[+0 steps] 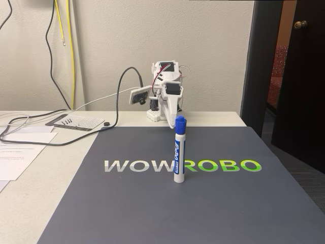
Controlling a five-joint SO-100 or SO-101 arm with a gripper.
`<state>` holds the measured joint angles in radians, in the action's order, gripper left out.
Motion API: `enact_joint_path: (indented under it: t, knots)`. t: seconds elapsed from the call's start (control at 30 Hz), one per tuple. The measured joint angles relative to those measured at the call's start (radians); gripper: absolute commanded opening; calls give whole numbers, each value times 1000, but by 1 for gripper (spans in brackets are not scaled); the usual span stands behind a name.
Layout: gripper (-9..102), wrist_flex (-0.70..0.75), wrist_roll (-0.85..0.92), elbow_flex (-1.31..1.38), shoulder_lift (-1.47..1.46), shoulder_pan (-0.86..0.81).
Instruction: Pick up the blue marker.
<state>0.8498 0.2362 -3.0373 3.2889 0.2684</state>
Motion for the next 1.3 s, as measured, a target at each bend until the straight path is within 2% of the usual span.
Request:
enact_joint_path:
  t: [0.27,0.5,0.83,1.0,1.3]
  knots:
    - [0,-63,137,46,-26,-32]
    - [1,-86,249,227,-253,-38]
    - [8,-198,615,250,-362,-37]
    - [10,-284,857,250,-425,-49]
    - [20,-463,1017,313,-664,-38]
